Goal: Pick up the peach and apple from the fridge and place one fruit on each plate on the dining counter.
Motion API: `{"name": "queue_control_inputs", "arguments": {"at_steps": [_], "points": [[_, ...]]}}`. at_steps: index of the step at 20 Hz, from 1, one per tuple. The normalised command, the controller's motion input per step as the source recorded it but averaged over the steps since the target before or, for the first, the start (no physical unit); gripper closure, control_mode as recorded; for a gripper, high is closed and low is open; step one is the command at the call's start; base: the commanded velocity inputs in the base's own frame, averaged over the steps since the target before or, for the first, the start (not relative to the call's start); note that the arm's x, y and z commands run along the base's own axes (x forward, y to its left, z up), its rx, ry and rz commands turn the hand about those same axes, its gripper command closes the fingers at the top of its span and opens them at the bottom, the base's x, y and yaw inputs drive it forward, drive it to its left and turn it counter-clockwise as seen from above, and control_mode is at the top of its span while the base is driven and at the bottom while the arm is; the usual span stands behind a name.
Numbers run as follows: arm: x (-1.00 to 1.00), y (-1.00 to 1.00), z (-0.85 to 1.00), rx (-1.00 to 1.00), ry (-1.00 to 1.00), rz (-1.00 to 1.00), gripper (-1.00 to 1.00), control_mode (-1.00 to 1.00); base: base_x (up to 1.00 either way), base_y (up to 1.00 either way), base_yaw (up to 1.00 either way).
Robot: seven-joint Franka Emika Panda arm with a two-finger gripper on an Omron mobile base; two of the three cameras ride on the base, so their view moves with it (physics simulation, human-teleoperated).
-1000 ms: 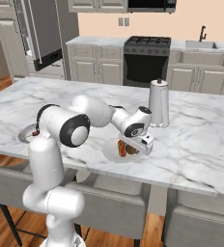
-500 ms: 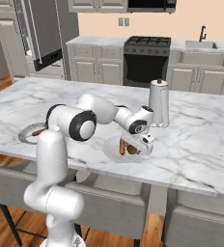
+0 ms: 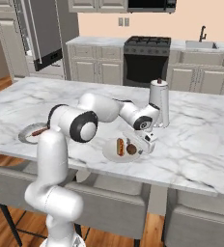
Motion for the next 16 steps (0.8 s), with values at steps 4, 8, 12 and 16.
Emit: {"name": "queue_control_inputs", "arguments": {"at_steps": [4, 8, 12, 16], "points": [[-0.92, 0.18, 0.83, 0.01, -0.01, -0.02, -1.0, -1.0, 0.0, 0.0, 0.0], [-1.0, 0.53, 0.89, -0.04, -0.01, 0.0, -1.0, -1.0, 0.0, 0.0, 0.0], [-1.0, 0.98, 0.67, -0.15, -0.05, 0.08, -1.0, -1.0, 0.0, 0.0, 0.0], [-1.0, 1.0, 0.45, -0.17, -0.2, 0.12, -1.0, -1.0, 0.0, 0.0, 0.0]]}}
